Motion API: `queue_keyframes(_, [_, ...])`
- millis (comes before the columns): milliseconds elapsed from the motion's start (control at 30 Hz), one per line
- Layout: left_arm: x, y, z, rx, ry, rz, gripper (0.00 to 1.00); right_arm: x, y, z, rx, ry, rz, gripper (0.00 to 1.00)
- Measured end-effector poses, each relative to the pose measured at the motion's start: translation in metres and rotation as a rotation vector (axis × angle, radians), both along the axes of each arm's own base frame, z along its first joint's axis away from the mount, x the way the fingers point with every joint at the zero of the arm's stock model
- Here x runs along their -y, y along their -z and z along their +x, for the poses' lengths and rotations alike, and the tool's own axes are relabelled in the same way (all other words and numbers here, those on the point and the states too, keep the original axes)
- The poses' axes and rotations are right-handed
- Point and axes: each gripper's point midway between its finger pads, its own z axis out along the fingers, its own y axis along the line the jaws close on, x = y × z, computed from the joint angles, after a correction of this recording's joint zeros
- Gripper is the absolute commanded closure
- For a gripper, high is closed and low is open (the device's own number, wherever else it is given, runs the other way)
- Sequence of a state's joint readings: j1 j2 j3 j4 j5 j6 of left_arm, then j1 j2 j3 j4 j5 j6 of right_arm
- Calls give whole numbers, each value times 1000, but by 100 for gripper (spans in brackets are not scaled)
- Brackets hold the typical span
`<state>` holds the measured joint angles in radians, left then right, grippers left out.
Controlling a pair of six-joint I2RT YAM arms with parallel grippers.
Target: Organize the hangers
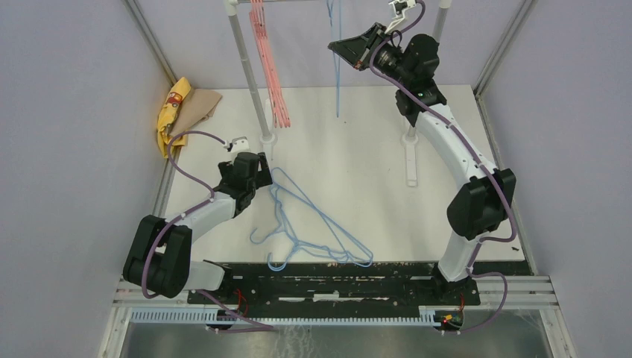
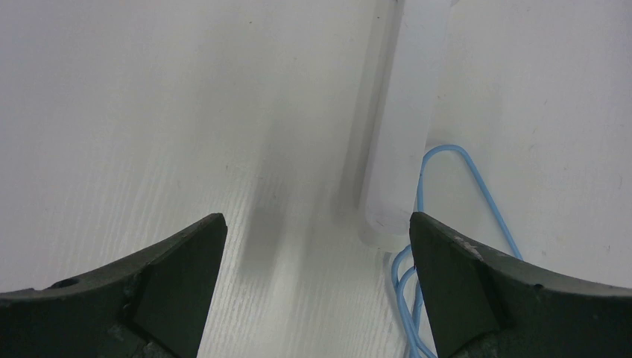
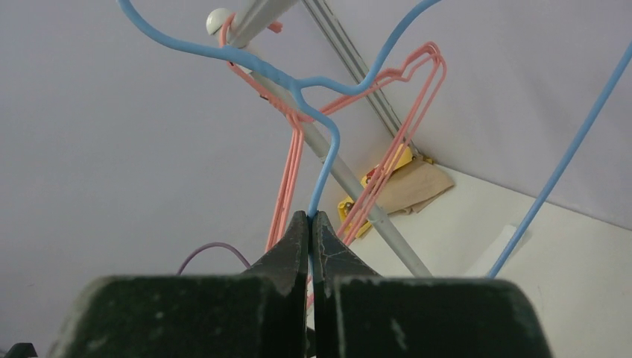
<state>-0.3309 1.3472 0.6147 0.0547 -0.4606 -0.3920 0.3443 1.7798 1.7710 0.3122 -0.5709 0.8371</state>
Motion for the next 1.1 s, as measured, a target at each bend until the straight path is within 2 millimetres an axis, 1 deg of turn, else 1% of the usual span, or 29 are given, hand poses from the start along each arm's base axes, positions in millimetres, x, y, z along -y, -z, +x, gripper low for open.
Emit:
queue_keyframes(133, [0,0,0,0,0,1,1,-16,-12,9,26,-8,20,99])
queue_keyframes(267, [0,0,0,-1,-1,1,1,-42,-16,9,36,-35,18,99])
queue_keyframes(367, [0,0,0,-1,-1,1,1,-63,-6,7,22,-56,-2,99])
queue_keyframes(500, [-1,0,0,0,-3,1,1,-88,20,6,-21,-78,-37,99])
queue_keyframes(567, [-1,0,0,0,-3,1,1,-96,31,7,-38,-86,-52,99])
queue_keyframes(667, [-1,0,0,0,-3,1,1,-100,48,14,-77,-78,-75,99])
queue_keyframes(767, [-1,0,0,0,-3,1,1,-98,58,20,-101,-59,-90,99])
queue_keyframes(867, [-1,0,0,0,-3,1,1,-96,62,23,-98,-47,-94,99])
queue_keyframes(1000, [-1,0,0,0,-3,1,1,-92,75,24,-107,-28,-115,99])
queue_keyframes(1100, [-1,0,0,0,-3,1,1,-92,78,23,-108,-30,-123,99])
